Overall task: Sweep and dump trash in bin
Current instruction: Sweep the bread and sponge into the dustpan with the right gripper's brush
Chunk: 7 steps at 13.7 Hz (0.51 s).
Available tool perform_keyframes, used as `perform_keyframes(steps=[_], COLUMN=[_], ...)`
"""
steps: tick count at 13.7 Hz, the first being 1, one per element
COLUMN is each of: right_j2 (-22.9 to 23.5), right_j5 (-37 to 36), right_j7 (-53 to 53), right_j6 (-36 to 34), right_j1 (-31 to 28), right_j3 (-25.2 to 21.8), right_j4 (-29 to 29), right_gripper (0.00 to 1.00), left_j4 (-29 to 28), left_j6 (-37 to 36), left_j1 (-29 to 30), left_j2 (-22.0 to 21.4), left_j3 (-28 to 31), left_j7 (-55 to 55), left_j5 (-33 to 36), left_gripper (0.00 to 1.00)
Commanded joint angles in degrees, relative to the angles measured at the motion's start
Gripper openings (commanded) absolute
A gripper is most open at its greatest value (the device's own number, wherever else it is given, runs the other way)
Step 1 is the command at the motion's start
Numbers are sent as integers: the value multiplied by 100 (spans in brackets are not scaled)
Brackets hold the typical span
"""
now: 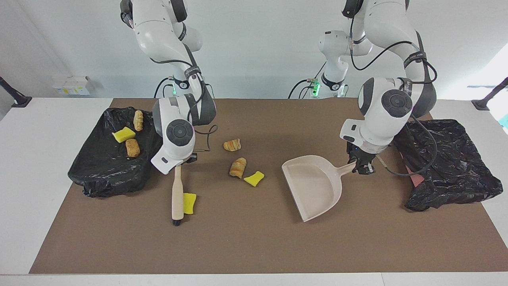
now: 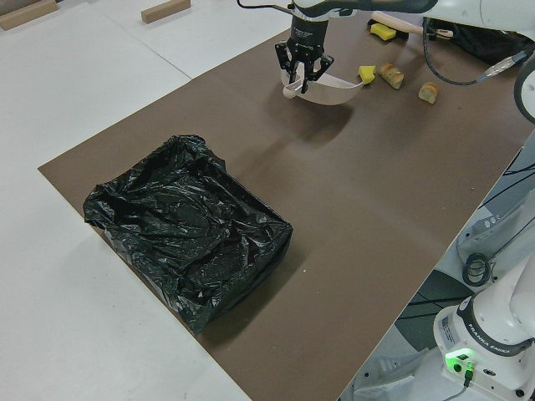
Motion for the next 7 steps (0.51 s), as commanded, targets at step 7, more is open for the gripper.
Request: perform_keyframes(steps=[7], right_j2=[-357], right_j5=[1805], right_j7=[-324], right_j6=[159], right_j1=[615], right_j3=[123], right_j4=[-476], right_gripper=[0], left_j4=[-2194], left_j6=[1368], left_j1=[-805], left_j2=[-1058], left_j3=[34], left_j7=[-333], left_j5=[256], left_gripper=[0])
